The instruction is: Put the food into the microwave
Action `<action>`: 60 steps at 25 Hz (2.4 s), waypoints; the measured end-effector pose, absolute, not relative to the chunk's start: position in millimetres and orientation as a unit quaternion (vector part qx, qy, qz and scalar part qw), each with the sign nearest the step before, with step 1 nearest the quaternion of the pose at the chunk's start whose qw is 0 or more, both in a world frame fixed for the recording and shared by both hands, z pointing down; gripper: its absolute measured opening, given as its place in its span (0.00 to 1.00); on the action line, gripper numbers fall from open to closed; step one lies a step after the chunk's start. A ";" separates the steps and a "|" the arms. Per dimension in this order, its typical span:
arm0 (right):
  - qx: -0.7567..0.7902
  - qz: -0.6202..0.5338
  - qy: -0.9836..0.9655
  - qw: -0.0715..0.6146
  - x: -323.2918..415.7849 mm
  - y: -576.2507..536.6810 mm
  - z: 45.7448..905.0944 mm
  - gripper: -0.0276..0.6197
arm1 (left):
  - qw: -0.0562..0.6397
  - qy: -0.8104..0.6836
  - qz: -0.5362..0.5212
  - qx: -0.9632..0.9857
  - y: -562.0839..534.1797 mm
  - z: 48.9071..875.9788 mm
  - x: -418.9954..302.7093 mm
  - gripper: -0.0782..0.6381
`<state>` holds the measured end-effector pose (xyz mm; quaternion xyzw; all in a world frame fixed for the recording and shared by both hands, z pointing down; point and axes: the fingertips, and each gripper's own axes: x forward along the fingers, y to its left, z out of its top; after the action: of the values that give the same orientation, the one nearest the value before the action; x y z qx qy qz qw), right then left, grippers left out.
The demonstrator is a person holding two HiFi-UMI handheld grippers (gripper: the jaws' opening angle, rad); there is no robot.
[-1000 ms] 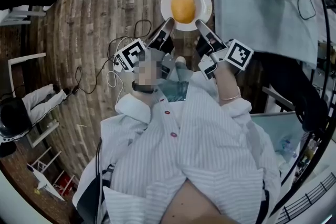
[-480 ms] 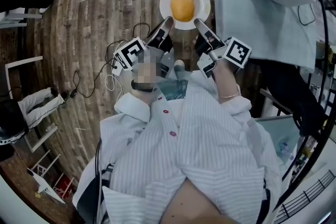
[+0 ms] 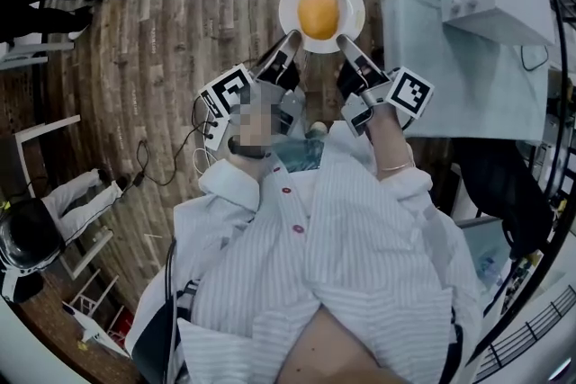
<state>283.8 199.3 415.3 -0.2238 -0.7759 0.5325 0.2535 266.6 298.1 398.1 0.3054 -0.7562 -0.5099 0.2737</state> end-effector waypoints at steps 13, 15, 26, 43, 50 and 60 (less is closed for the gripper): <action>-0.194 0.545 -0.784 0.226 202.7 225.4 417.9 0.11 | 0.288 -0.747 -0.490 0.344 322.5 399.3 176.4 0.15; -0.193 0.549 -0.781 0.226 180.2 236.0 419.6 0.11 | 0.291 -0.747 -0.487 0.346 332.1 401.3 152.9 0.15; -0.173 0.572 -0.769 0.225 138.3 234.8 434.5 0.11 | 0.309 -0.740 -0.484 0.351 329.1 414.3 108.6 0.15; -0.163 0.601 -0.747 0.235 -30.5 174.2 444.3 0.11 | 0.318 -0.740 -0.480 0.349 267.1 416.9 -62.4 0.15; -0.129 0.617 -0.744 0.223 -93.4 99.6 441.0 0.11 | 0.346 -0.726 -0.463 0.371 189.1 412.9 -131.9 0.15; -0.066 0.635 -0.749 0.177 -97.5 35.2 445.7 0.11 | 0.390 -0.692 -0.427 0.431 116.4 417.9 -150.4 0.15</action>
<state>-97.5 35.2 445.7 -0.0657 -0.7489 0.6351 0.1775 -150.4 116.4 417.9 0.4314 -0.6920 -0.4273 0.3904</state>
